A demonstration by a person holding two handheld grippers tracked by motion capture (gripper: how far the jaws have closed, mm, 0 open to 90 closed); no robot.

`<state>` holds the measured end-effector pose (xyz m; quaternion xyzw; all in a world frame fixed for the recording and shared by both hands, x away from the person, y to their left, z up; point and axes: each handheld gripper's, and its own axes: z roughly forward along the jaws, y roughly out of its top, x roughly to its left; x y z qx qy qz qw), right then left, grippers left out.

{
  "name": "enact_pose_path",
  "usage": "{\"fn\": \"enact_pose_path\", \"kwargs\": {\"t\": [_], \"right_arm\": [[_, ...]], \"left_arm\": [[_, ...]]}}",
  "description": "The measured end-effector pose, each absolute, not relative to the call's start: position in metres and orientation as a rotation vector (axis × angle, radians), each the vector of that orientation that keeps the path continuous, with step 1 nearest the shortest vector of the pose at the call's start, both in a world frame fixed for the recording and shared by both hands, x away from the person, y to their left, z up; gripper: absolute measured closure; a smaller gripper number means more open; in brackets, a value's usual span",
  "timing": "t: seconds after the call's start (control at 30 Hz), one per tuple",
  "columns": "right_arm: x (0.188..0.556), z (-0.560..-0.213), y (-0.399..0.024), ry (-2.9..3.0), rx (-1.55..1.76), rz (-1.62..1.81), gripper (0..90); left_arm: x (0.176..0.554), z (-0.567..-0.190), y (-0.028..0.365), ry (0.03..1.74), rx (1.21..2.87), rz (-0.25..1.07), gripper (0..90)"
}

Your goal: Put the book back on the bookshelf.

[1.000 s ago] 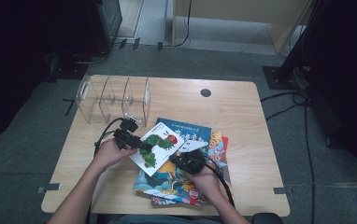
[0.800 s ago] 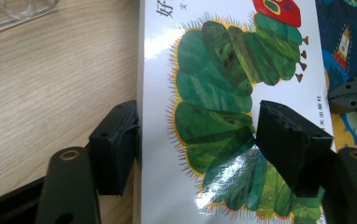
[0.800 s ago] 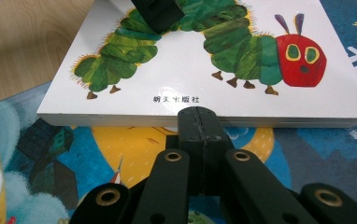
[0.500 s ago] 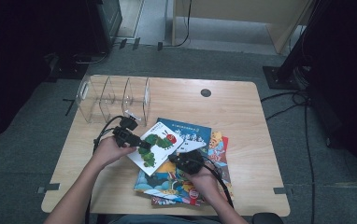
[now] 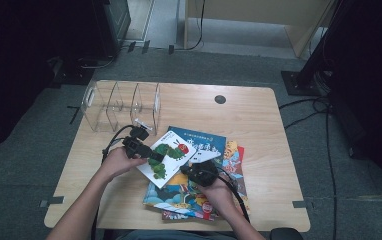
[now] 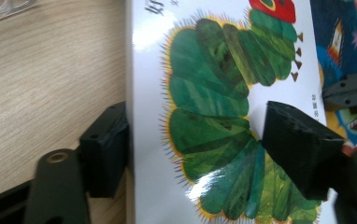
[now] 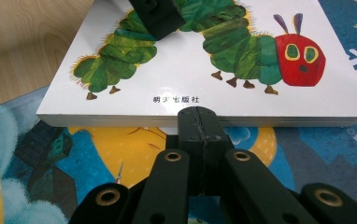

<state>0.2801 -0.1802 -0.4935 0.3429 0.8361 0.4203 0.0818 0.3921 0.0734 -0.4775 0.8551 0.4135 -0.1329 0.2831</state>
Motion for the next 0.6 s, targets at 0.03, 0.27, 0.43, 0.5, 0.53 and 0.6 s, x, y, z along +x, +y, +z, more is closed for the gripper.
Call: {"fn": "enact_pose_path", "kwargs": {"t": [0.03, 0.27, 0.43, 0.5, 0.53, 0.6], "right_arm": [[0.280, -0.494, -0.180, 2.501, 1.028, 1.260, 90.0], [0.281, -0.494, -0.181, 2.502, 1.026, 1.263, 90.0], [0.280, -0.494, -0.181, 2.500, 1.023, 1.258, 90.0], [0.281, -0.494, -0.181, 2.501, 1.023, 1.260, 90.0], [0.281, -0.494, -0.181, 2.501, 1.025, 1.264, 90.0], [0.281, -0.494, -0.181, 2.503, 1.035, 1.264, 90.0]], "left_arm": [[0.392, -0.477, 0.074, 1.120, 2.280, -0.359, 29.8], [0.387, -0.446, 0.082, 1.074, 2.285, -0.270, 47.1], [0.381, -0.422, 0.076, 1.091, 2.320, -0.247, 52.8], [0.378, -0.412, 0.072, 1.099, 2.332, -0.246, 54.2], [0.377, -0.408, 0.071, 1.105, 2.336, -0.246, 55.5], [0.374, -0.401, 0.068, 1.100, 2.333, -0.252, 56.8]]}}
